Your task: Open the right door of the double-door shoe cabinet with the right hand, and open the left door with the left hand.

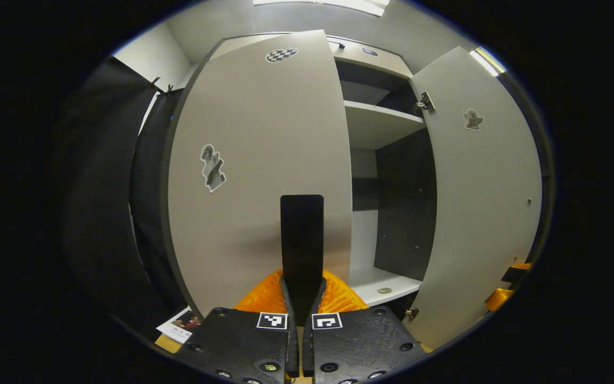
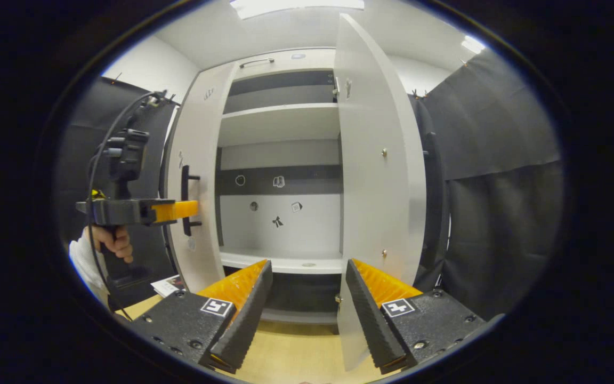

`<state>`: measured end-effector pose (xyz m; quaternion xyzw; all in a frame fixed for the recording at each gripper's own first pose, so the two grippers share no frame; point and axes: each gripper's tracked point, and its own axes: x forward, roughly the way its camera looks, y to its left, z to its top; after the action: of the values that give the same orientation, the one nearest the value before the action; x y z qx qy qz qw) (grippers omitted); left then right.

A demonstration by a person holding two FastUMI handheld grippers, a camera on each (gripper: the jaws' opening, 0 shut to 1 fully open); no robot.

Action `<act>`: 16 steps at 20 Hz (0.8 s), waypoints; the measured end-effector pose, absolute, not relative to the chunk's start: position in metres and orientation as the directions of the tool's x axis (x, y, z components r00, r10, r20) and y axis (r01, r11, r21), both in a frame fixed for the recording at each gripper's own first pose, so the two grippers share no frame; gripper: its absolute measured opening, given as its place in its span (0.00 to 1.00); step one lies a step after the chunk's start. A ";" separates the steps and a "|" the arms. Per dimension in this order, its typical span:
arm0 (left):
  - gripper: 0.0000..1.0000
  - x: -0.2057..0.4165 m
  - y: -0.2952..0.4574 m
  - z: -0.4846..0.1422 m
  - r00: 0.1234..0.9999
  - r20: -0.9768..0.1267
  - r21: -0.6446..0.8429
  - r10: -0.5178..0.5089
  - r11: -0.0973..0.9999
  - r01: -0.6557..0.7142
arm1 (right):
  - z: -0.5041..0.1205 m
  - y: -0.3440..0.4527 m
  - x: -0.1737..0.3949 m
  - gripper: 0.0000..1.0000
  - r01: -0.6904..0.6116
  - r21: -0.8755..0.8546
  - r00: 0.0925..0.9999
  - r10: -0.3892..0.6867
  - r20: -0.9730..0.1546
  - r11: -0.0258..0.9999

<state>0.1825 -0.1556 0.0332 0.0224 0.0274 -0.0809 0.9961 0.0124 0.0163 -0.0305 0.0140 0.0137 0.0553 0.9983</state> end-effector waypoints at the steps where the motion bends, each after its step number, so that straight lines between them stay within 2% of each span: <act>1: 0.02 0.176 -0.152 0.033 0.985 -0.063 0.031 -0.163 0.986 0.165 | -0.032 0.017 0.012 0.87 -0.108 0.031 0.994 0.109 -0.032 0.994; 7: 0.02 0.134 -0.115 0.039 0.989 -0.053 0.032 -0.140 0.989 0.142 | -0.035 0.023 0.014 0.87 -0.104 0.026 0.994 0.105 -0.036 0.994; 16: 0.01 0.089 -0.027 0.046 0.999 -0.037 0.044 -0.017 0.999 0.018 | -0.040 0.040 0.022 0.87 -0.118 0.041 0.992 0.120 -0.045 0.992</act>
<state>0.0887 -0.0268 0.0463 0.0221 0.0185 -0.0087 0.9995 0.0224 0.0398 -0.0401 0.0189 0.0238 0.0595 0.9978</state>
